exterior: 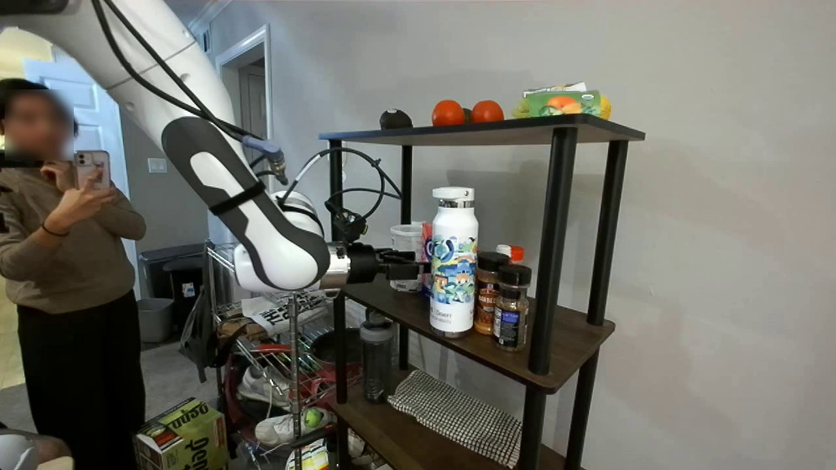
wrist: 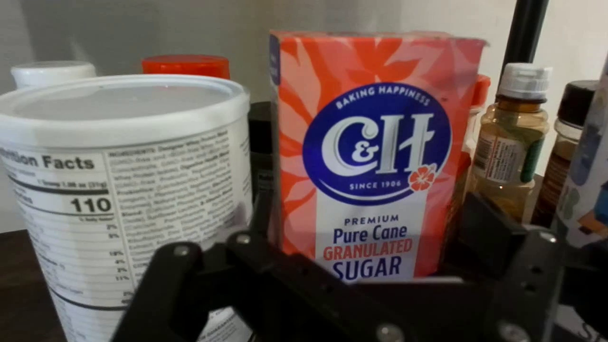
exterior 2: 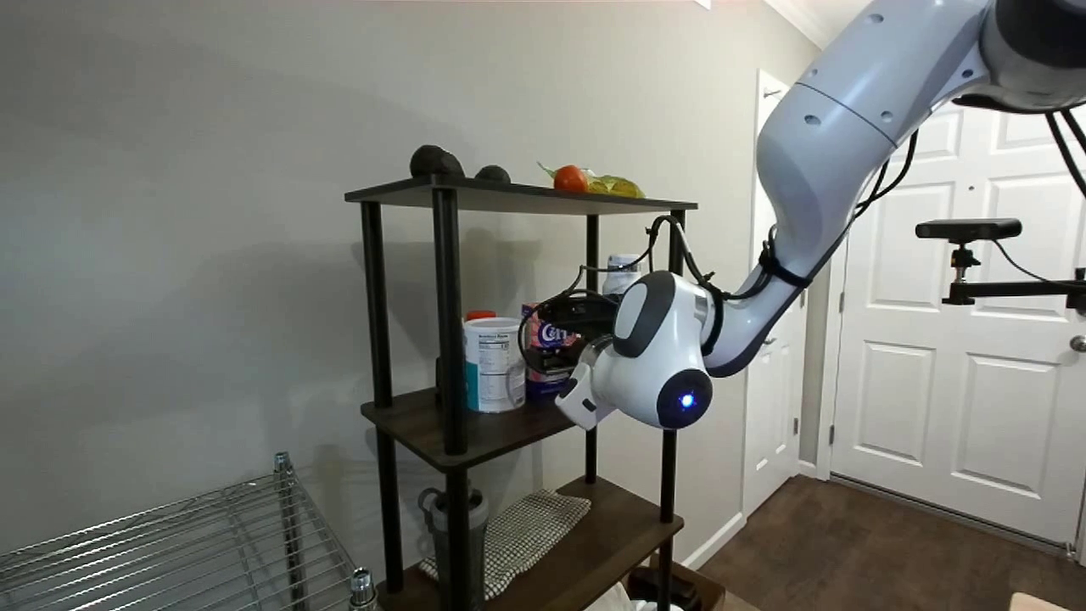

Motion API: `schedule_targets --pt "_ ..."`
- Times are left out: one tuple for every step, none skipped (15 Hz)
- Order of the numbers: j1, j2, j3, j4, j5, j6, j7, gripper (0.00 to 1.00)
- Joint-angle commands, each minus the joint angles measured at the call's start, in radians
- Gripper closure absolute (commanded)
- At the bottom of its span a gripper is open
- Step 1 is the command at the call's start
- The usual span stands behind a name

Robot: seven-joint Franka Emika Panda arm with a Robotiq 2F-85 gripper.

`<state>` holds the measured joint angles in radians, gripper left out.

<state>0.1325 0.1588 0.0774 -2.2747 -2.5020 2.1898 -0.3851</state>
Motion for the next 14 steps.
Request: schedule_targets --pt "-0.001 0.020 0.004 0.044 0.015 0.024 -0.058 0.00" --pt "-0.001 0.022 0.004 0.049 0.014 0.026 -0.062 0.00" --pt "0.001 0.021 0.005 0.050 0.013 0.026 -0.064 0.00" --pt "0.002 0.021 0.006 0.052 0.010 0.026 -0.063 0.00" --pt "0.004 0.019 0.007 0.047 0.008 0.024 -0.063 0.00" --pt "0.005 0.017 0.008 0.045 0.007 0.022 -0.062 0.00" --pt "0.006 0.015 0.010 0.040 0.006 0.019 -0.061 0.00" --pt "0.007 0.013 0.011 0.038 0.006 0.019 -0.060 0.00" --pt "0.008 0.010 0.014 0.033 0.003 0.017 -0.056 0.00" --pt "0.010 0.008 0.016 0.030 0.002 0.014 -0.056 0.00" --pt "0.012 0.007 0.020 0.026 0.001 0.012 -0.057 0.00" --pt "0.014 0.006 0.023 0.024 0.001 0.010 -0.057 0.00" --pt "0.017 0.004 0.026 0.021 0.002 0.008 -0.059 0.00" --pt "0.020 0.003 0.028 0.019 0.001 0.006 -0.058 0.00"
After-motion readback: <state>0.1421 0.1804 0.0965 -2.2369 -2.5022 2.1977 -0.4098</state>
